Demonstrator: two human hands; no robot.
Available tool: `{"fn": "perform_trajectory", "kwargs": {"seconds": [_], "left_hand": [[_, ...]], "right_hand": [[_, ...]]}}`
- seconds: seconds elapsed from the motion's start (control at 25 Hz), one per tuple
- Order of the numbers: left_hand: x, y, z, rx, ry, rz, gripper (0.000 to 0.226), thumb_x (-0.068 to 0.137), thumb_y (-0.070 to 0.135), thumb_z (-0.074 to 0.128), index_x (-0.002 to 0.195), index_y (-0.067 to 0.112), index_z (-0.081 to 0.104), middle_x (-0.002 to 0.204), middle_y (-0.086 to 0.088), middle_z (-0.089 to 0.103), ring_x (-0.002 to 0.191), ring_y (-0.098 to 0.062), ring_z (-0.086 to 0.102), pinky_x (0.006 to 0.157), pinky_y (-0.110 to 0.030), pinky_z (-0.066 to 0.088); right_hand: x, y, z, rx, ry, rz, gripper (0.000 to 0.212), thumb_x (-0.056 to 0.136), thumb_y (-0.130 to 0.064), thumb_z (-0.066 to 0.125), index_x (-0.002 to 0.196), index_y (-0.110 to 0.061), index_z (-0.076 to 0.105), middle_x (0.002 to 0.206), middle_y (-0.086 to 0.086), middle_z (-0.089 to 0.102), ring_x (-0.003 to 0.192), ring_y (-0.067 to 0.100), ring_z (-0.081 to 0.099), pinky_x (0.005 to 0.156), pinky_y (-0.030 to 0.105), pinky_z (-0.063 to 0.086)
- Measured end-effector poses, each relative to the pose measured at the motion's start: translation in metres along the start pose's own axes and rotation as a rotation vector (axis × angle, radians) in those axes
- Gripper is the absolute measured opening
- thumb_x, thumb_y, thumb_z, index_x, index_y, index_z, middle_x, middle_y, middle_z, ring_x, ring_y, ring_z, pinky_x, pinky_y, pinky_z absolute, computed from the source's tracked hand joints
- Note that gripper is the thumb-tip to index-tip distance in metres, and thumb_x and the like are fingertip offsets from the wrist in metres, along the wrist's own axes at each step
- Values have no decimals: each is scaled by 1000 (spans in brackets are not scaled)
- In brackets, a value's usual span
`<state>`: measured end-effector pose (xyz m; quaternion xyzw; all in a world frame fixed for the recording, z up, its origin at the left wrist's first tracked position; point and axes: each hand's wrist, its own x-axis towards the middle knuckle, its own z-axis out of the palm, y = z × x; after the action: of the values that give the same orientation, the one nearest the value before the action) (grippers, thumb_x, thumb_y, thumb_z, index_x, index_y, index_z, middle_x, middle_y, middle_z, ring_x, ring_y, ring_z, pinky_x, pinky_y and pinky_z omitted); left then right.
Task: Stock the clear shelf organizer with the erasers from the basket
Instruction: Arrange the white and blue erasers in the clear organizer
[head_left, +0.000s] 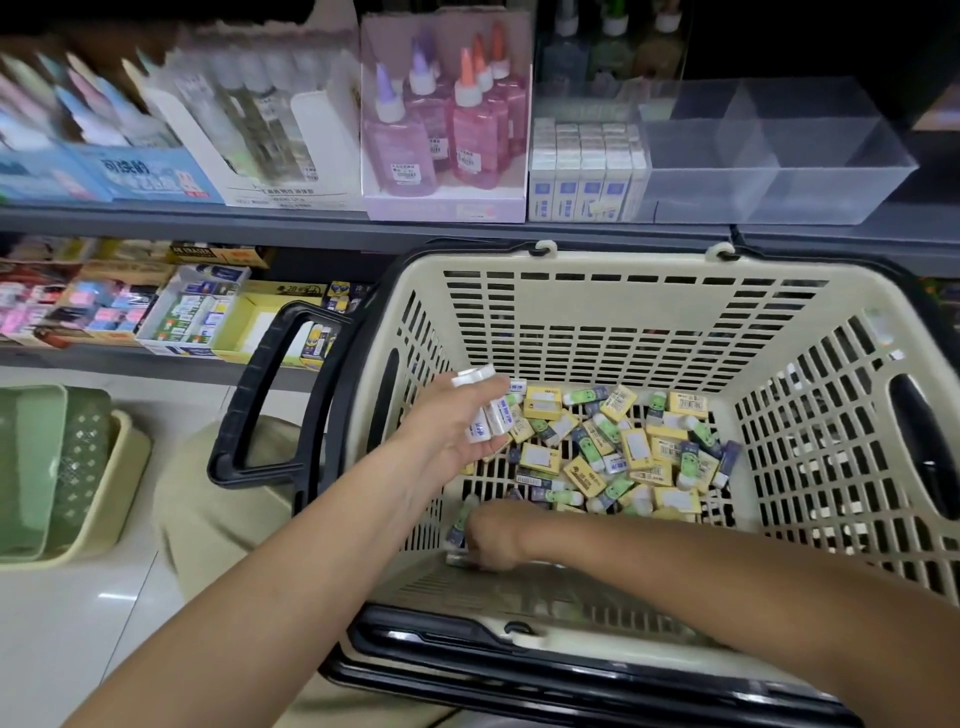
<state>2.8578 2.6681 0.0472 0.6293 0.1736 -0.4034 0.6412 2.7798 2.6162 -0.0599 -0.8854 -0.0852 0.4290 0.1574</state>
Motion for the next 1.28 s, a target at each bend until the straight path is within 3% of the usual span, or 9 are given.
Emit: {"fn": "perform_trajectory", "kwargs": {"seconds": [0.2, 0.36, 0.48, 0.68, 0.76, 0.84, 0.96, 1.08, 1.28], "left_hand": [[2, -2, -1, 43, 2, 6, 19, 80, 16, 72, 89, 16, 55, 80, -6, 68, 72, -20, 64, 58, -32, 54], [1, -5, 2, 80, -4, -18, 18, 81, 13, 70, 89, 16, 54, 83, -9, 66, 77, -23, 63, 62, -36, 53], [-2, -10, 7, 78, -82, -40, 16, 83, 14, 68, 93, 17, 56, 87, -7, 65, 79, -20, 61, 61, -34, 51], [-10, -7, 12, 2, -294, -61, 58, 65, 44, 74, 111, 9, 62, 91, -8, 68, 79, -19, 67, 63, -31, 54], [-11, -6, 12, -31, -264, -1, 61, 65, 34, 77, 116, 6, 59, 91, -8, 68, 77, -19, 66, 62, -30, 54], [-10, -3, 9, -95, -89, 58, 43, 73, 21, 75, 110, 9, 58, 89, -8, 65, 76, -20, 63, 58, -29, 54], [-8, 8, -4, -243, 113, 82, 20, 76, 14, 74, 90, 14, 59, 87, -9, 61, 78, -21, 58, 61, -31, 53], [-17, 13, -19, -247, 112, 91, 13, 76, 12, 72, 84, 14, 62, 73, -6, 64, 72, -20, 57, 65, -31, 53], [-25, 4, -29, -183, 62, 74, 22, 73, 9, 72, 90, 16, 60, 59, 2, 68, 68, -19, 59, 62, -32, 50]], "right_hand": [[-27, 22, -20, 270, -60, -37, 42, 92, -42, 51, 108, -4, 62, 96, 7, 60, 87, 21, 57, 74, 28, 45], [-83, 62, -63, 703, 323, 4, 25, 86, -43, 59, 88, -18, 56, 73, -3, 58, 58, 3, 55, 51, 15, 42], [-105, 69, -80, 968, 486, -69, 21, 84, -34, 63, 82, -16, 53, 57, -7, 55, 42, -1, 50, 42, 14, 39], [-99, 55, -88, 1070, 612, -136, 15, 81, -17, 69, 83, -11, 56, 54, -2, 59, 39, 2, 50, 39, 15, 40], [-95, 60, -92, 1180, 559, -171, 9, 80, -13, 69, 85, -11, 62, 56, -2, 63, 46, 7, 54, 43, 17, 43], [-87, 73, -92, 1330, 522, -137, 5, 82, -11, 67, 86, -13, 66, 66, -1, 69, 58, 9, 61, 48, 18, 47], [-59, 97, -85, 1080, 690, 158, 8, 89, -12, 60, 92, -13, 67, 89, 3, 69, 78, 12, 63, 64, 20, 51], [-18, 100, -76, 705, 725, 236, 26, 94, -12, 51, 117, -9, 62, 117, 7, 63, 100, 20, 60, 83, 26, 48], [27, 90, -69, 471, 762, 340, 38, 92, -6, 42, 130, -11, 50, 122, 12, 58, 103, 29, 59, 80, 35, 51]]}}
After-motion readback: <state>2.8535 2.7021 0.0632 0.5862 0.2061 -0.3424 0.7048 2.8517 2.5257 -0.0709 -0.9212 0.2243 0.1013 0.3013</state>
